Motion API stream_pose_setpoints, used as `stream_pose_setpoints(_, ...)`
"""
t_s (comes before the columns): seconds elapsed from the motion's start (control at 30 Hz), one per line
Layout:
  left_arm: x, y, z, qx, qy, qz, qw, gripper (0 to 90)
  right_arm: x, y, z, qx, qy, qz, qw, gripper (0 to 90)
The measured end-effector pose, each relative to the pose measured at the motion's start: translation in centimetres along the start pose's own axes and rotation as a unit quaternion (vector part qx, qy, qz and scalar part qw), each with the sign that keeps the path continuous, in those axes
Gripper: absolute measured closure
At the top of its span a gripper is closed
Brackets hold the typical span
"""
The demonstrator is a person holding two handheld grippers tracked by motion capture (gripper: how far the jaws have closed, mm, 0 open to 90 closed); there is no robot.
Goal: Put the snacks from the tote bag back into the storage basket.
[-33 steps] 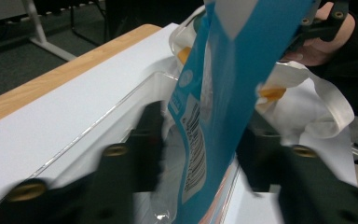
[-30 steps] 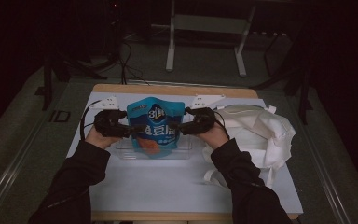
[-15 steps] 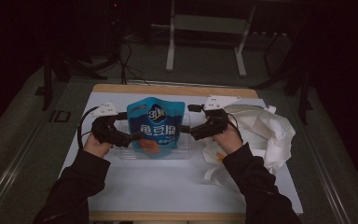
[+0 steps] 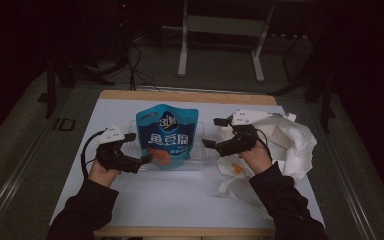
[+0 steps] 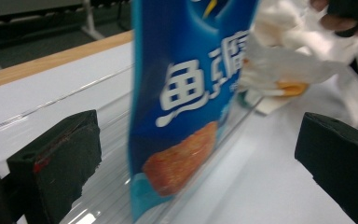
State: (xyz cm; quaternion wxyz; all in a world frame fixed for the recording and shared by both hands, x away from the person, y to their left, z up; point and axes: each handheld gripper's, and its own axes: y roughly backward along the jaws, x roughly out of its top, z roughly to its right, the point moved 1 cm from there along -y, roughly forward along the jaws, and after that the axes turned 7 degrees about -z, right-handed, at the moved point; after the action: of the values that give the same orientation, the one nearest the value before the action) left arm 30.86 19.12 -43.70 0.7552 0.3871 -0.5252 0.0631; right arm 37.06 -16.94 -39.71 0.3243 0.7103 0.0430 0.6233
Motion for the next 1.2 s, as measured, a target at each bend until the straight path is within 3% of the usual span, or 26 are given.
stream_pose_setpoints(0.17, -0.8, 0.1, 1.0, 0.006, 0.002, 0.000, 1.0000, 0.7, -0.7, 0.5, -0.8, -0.003, 0.009, -0.004, 0.9999, 14.2)
stream_pose_setpoints(0.37, -1.1, 0.3, 2.8, 0.011, -0.008, 0.011, 0.9998, 0.7, -1.7, 1.4, -1.6, 0.010, 0.002, 0.003, 0.9999, 14.2)
stream_pose_setpoints(0.7, -0.9, -0.8, 5.8, -0.031, -0.047, -0.004, 0.9984, 0.8, -3.6, 2.3, -2.0, 0.004, 0.001, -0.005, 1.0000, 14.3)
stream_pose_setpoints(0.87, -1.0, -1.8, 6.7, -0.056, -0.050, -0.009, 0.9971, 0.7, -4.9, 3.0, -2.1, -0.003, -0.005, -0.001, 1.0000, 14.5)
stream_pose_setpoints(1.07, -1.1, -3.0, 7.6, -0.078, -0.058, -0.020, 0.9951, 0.8, -6.1, 4.3, -2.4, -0.023, -0.007, 0.006, 0.9997, 14.5)
stream_pose_setpoints(1.2, -1.2, -3.5, 8.3, -0.087, -0.077, -0.031, 0.9928, 0.8, -7.2, 5.1, -2.5, -0.044, -0.015, 0.003, 0.9989, 14.4)
